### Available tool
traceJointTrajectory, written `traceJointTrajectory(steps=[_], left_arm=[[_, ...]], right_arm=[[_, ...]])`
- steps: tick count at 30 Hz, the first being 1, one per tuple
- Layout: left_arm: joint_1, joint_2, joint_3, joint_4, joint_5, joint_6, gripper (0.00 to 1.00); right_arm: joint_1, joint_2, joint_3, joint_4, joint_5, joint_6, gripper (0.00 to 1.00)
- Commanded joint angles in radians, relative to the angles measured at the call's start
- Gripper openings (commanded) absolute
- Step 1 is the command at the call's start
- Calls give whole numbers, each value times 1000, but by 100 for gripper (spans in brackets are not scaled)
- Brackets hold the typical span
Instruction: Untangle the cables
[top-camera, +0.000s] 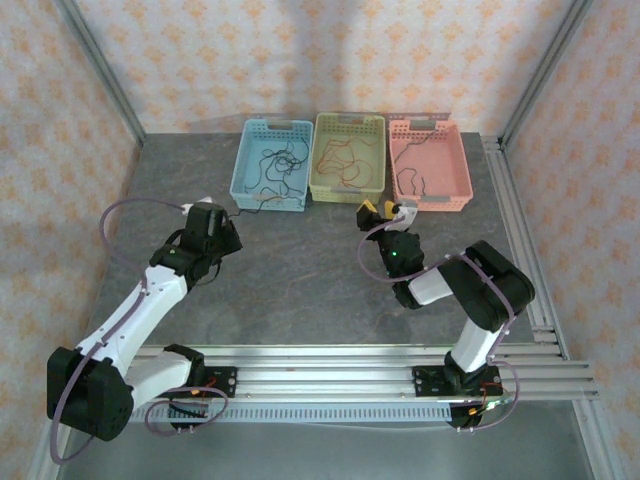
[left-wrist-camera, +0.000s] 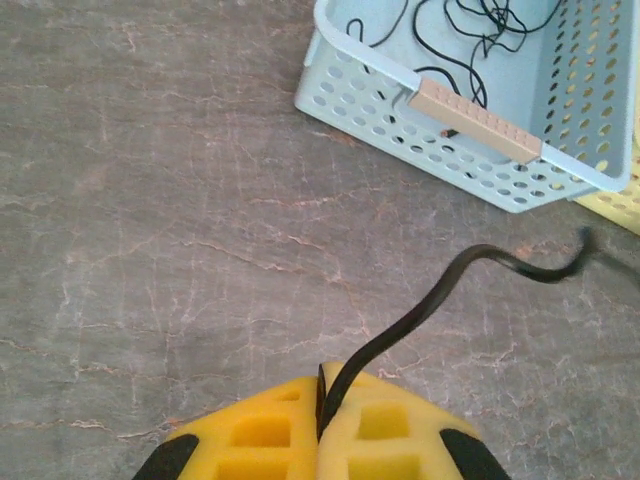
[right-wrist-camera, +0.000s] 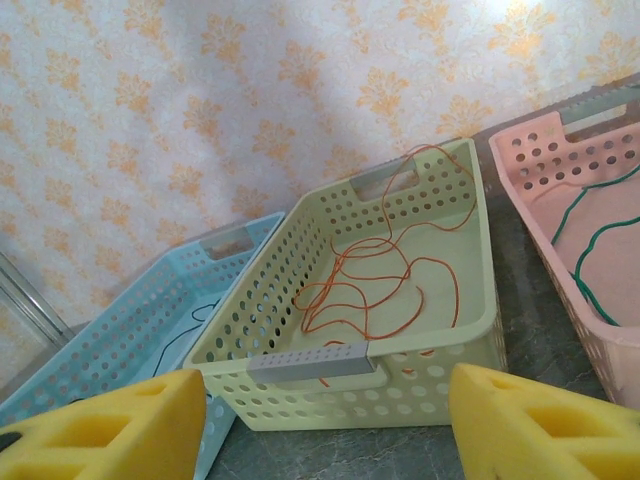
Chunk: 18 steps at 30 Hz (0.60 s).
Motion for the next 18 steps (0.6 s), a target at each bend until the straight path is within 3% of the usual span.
traceJointTrajectory(steps=[1,18], left_arm=[[11,48,104,-14,-86,-43,0],[153,781,896,-242,-108,-38,0]], right_arm=[[2,10,23,14,-21,19,64],[3,10,21,13,-44,17,63]])
